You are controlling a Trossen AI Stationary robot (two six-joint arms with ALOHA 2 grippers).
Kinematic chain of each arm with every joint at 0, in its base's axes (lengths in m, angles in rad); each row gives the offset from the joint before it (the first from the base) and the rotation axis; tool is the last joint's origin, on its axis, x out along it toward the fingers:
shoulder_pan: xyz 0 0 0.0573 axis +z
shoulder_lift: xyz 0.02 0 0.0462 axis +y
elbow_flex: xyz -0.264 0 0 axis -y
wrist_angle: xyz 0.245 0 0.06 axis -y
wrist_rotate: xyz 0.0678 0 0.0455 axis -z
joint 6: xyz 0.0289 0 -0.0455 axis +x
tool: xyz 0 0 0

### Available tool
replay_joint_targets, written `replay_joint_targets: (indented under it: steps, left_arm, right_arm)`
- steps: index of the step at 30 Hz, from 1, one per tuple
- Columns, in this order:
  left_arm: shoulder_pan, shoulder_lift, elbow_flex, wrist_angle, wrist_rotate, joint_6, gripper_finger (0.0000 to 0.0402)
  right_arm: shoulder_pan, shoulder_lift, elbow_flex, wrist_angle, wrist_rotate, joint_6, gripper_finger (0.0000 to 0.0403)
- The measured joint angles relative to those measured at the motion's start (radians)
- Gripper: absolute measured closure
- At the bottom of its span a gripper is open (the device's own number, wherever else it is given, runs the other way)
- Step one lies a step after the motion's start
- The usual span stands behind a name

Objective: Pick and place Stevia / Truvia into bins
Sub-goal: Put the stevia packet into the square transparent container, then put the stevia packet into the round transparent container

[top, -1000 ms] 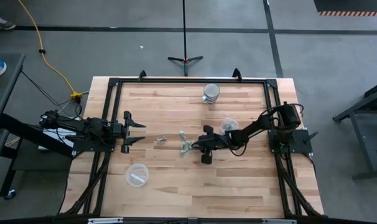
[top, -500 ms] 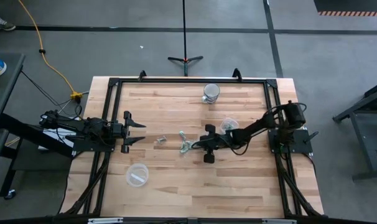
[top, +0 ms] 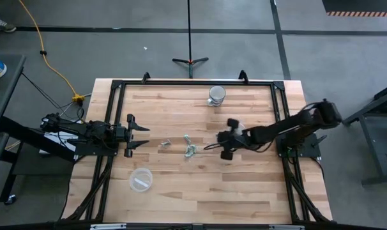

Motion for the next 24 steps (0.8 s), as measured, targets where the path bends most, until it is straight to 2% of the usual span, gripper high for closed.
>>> replay_joint_targets:
  steps: [4, 7, 11, 16, 20, 24]
  left_arm:
    - [0.000, 0.000, 0.000, 0.000, 0.000, 0.000, 0.0144]
    - [0.000, 0.000, 0.000, 0.000, 0.000, 0.000, 0.0144]
    - [0.000, 0.000, 0.000, 0.000, 0.000, 0.000, 0.0144]
    - [0.000, 0.000, 0.000, 0.000, 0.000, 0.000, 0.0144]
    - [0.000, 0.000, 0.000, 0.000, 0.000, 0.000, 0.0144]
    - [0.000, 0.000, 0.000, 0.000, 0.000, 0.000, 0.0145]
  right_arm:
    - [0.000, -0.100, 0.000, -0.211, 0.101, 0.121, 0.0403]
    - [0.003, -0.164, 0.000, -0.306, 0.148, 0.167, 0.0403]
    - [-0.002, -0.218, 0.000, -0.389, 0.116, 0.200, 0.0403]
    - [-0.033, -0.209, 0.000, -0.466, 0.058, 0.214, 0.0398]
    - [-0.046, -0.203, 0.000, -0.468, 0.048, 0.228, 0.0371]
    - [-0.046, -0.203, 0.000, -0.447, 0.053, 0.211, 0.0315]
